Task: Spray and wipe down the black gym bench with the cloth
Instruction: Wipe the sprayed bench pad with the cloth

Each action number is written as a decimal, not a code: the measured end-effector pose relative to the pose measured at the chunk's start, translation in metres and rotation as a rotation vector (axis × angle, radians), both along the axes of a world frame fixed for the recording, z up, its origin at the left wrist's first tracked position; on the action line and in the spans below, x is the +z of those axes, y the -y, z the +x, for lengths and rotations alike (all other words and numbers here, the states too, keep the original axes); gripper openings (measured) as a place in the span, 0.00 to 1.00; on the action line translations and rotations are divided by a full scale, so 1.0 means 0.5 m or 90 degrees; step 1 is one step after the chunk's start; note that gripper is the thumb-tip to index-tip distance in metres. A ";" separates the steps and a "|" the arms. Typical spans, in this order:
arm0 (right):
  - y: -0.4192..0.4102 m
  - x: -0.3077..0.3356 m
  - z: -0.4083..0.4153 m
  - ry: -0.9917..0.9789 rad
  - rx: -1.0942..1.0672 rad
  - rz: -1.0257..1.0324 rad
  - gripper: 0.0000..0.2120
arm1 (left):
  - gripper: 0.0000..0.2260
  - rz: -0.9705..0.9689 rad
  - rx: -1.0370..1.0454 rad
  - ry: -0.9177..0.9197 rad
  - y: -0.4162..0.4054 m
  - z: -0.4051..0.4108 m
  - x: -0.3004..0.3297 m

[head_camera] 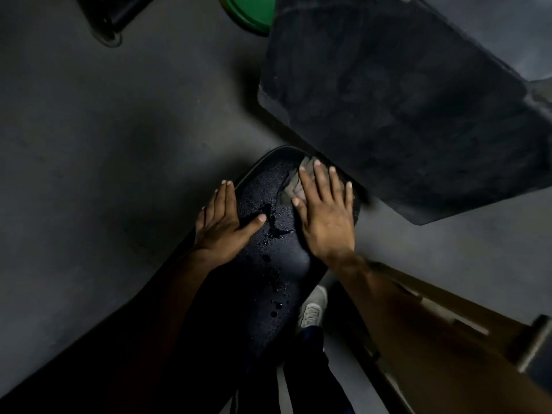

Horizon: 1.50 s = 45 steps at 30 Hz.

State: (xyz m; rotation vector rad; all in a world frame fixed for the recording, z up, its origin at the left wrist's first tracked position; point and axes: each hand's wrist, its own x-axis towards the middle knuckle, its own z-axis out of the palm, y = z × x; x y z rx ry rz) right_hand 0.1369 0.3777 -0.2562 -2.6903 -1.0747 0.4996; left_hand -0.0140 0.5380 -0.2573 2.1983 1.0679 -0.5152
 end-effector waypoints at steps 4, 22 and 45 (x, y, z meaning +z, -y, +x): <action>0.094 0.002 -0.062 -0.075 -0.165 0.047 0.28 | 0.46 -0.002 0.007 0.001 0.004 0.001 0.007; -0.172 0.002 0.060 -0.077 0.041 -0.029 0.27 | 0.55 0.001 0.005 0.009 0.000 0.000 -0.002; -0.108 0.014 -0.120 -0.014 0.326 -0.042 0.28 | 0.37 -0.378 0.324 0.237 -0.039 -0.069 0.071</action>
